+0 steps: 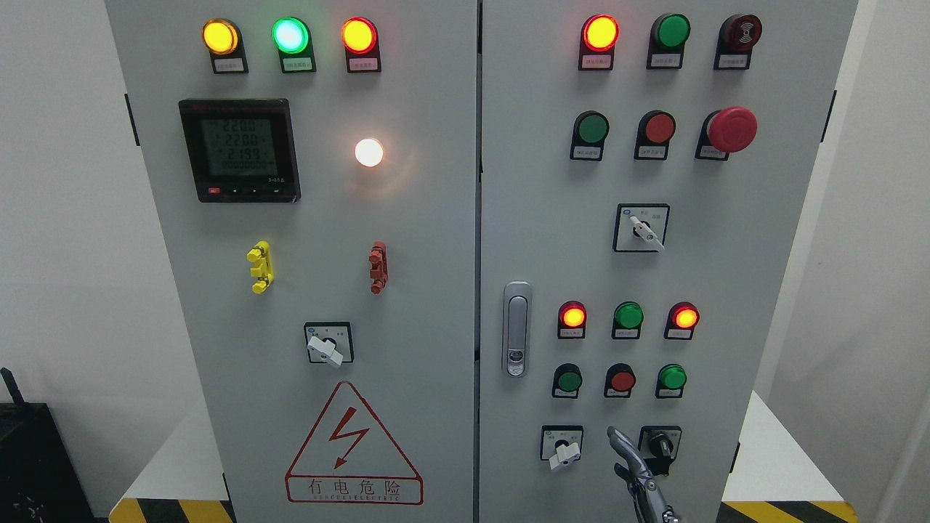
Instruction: Release door handle
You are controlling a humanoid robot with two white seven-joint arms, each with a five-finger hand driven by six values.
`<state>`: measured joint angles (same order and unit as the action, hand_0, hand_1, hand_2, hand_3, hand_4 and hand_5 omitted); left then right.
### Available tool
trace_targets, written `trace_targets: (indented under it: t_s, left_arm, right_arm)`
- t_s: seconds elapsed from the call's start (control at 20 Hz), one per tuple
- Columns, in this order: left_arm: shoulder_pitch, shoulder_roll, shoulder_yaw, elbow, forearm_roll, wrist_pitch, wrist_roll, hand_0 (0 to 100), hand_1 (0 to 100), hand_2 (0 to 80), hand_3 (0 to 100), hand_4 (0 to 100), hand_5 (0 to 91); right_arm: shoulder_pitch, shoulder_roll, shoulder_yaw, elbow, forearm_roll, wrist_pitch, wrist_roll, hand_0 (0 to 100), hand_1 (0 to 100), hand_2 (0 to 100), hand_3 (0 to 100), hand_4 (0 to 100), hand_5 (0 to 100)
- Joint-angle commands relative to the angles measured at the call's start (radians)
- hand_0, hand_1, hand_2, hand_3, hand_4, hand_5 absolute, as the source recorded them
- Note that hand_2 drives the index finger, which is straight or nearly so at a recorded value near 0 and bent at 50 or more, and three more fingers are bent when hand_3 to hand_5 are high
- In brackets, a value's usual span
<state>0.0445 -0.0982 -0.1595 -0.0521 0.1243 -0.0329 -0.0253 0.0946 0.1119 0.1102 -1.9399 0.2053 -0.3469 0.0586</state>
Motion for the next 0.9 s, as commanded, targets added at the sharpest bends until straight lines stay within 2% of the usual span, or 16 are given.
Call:
trace_targets:
  t_s: [0.0, 0.65, 0.7, 0.75, 0.8, 0.85]
  left_arm:
    - [0.000, 0.000, 0.000, 0.000, 0.000, 0.004, -0.001, 0, 0, 3.3, 17, 13, 0.0]
    - [0.000, 0.000, 0.000, 0.000, 0.000, 0.004, -0.001, 0, 0, 3.3, 17, 13, 0.0]
    - [0.000, 0.000, 0.000, 0.001, 0.000, 0.005, -0.001, 0, 0, 3.3, 18, 13, 0.0]
    - [0.000, 0.000, 0.000, 0.000, 0.000, 0.005, -0.001, 0, 0, 3.3, 18, 13, 0.0]
    - [0.000, 0.000, 0.000, 0.000, 0.000, 0.005, -0.001, 0, 0, 3.3, 18, 13, 0.0]
    - [0.000, 0.000, 0.000, 0.000, 0.000, 0.004, -0.001, 0, 0, 3.2, 18, 13, 0.0]
  right_arm:
    - [-0.003, 0.000, -0.001, -0.001, 0.000, 0.000, 0.001, 35, 9, 0, 0, 0, 0]
    - [-0.004, 0.000, 0.005, -0.008, 0.008, 0.005, 0.001, 35, 9, 0, 0, 0, 0]
    - [-0.009, 0.000, 0.003, -0.014, 0.017, 0.005, 0.001, 34, 11, 0, 0, 12, 0]
    - [-0.010, 0.000, -0.001, -0.017, 0.041, 0.006, -0.005, 33, 12, 0, 0, 12, 0]
    - [-0.015, 0.002, -0.001, -0.017, 0.078, 0.008, -0.022, 33, 13, 0, 0, 17, 0]
    - [-0.022, 0.000, -0.003, -0.020, 0.121, 0.011, -0.051, 33, 16, 0, 8, 22, 0]
